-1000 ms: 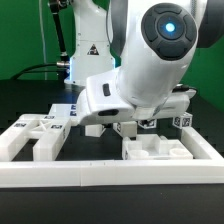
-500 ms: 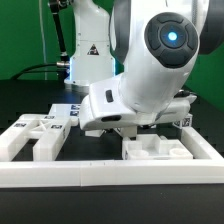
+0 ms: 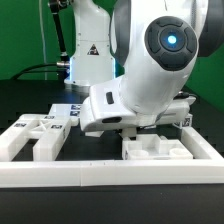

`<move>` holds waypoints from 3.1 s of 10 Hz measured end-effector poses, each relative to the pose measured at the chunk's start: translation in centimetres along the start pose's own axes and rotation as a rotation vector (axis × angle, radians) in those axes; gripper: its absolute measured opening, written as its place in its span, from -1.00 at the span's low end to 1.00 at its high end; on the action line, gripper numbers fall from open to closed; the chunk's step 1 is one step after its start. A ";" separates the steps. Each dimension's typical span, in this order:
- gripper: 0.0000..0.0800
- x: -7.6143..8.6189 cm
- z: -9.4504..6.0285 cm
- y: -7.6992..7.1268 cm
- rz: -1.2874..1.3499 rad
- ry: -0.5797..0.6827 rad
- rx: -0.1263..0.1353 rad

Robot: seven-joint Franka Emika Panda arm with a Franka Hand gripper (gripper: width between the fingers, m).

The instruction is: Assemble chair

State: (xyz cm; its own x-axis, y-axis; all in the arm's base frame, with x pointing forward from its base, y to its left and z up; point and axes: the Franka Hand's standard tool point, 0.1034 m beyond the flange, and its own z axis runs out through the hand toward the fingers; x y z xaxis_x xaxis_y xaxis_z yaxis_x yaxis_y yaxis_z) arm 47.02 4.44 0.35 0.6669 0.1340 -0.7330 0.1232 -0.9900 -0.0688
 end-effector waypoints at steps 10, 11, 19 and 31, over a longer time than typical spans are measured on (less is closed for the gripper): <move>-0.27 -1.1 -6.7 0.6 -0.065 0.079 0.011; -0.27 -0.9 -6.7 0.7 -0.065 0.089 0.010; -0.27 -0.9 -14.6 1.2 -0.050 0.595 -0.040; -0.27 -1.0 -20.1 -1.5 -0.064 1.411 -0.144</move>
Offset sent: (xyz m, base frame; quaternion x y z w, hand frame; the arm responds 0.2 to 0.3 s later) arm 0.0130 0.0025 0.0389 0.0229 -0.0109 -0.0209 0.9995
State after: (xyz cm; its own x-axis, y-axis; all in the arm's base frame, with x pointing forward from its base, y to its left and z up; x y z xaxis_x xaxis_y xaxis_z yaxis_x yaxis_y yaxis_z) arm 60.99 6.71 14.79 0.8094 0.1938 0.5543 0.1962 -0.9790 0.0558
